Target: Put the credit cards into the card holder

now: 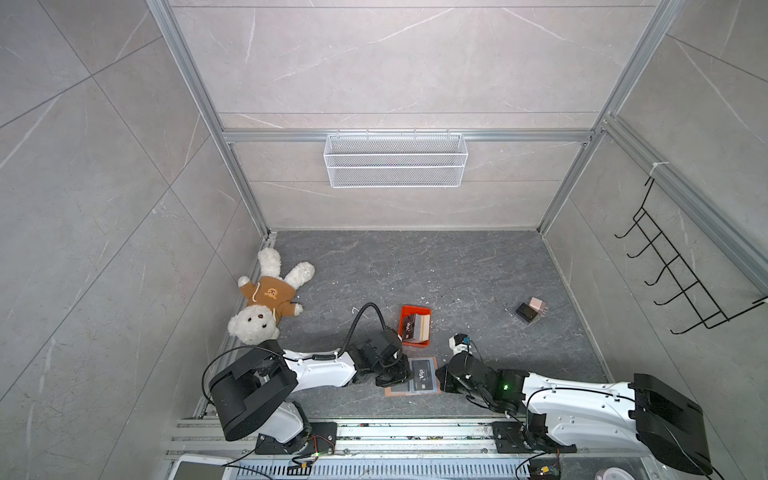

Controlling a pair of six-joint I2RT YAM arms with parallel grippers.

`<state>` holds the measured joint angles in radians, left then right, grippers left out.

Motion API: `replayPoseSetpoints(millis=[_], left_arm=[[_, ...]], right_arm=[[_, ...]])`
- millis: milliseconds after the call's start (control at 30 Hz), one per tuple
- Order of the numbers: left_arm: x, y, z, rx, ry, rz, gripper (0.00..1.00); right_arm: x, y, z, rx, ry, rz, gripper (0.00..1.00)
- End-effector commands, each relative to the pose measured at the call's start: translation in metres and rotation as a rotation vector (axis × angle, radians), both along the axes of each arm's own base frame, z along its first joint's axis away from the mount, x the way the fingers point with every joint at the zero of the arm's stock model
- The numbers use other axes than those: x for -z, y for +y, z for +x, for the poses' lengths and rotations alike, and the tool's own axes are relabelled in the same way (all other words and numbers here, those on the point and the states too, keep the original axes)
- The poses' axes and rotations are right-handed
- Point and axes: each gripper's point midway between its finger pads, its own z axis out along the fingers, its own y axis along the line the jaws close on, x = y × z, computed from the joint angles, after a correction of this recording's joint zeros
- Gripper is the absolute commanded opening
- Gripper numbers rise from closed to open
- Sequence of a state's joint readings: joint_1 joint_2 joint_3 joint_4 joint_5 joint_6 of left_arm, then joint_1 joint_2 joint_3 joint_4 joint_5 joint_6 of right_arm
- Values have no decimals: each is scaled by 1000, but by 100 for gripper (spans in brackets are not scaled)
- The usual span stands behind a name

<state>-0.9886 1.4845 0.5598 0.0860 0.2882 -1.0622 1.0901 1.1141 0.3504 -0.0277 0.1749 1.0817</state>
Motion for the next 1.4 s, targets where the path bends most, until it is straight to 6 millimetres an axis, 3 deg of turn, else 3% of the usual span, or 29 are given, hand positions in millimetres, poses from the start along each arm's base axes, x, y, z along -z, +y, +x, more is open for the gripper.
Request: replayPoseSetpoints(millis=[0, 500, 833, 1367], left_arm=[[1, -5, 1, 24, -15, 19, 13], [2, -5, 0, 26, -13, 35, 13], [-29, -13, 4, 33, -63, -48, 12], [-2, -15, 1, 44, -19, -8, 18]], right_arm=[[-3, 3, -1, 8, 1, 37, 14], [4, 2, -4, 13, 18, 48, 16], [4, 3, -4, 12, 20, 47, 16], [6, 1, -4, 9, 23, 34, 16]])
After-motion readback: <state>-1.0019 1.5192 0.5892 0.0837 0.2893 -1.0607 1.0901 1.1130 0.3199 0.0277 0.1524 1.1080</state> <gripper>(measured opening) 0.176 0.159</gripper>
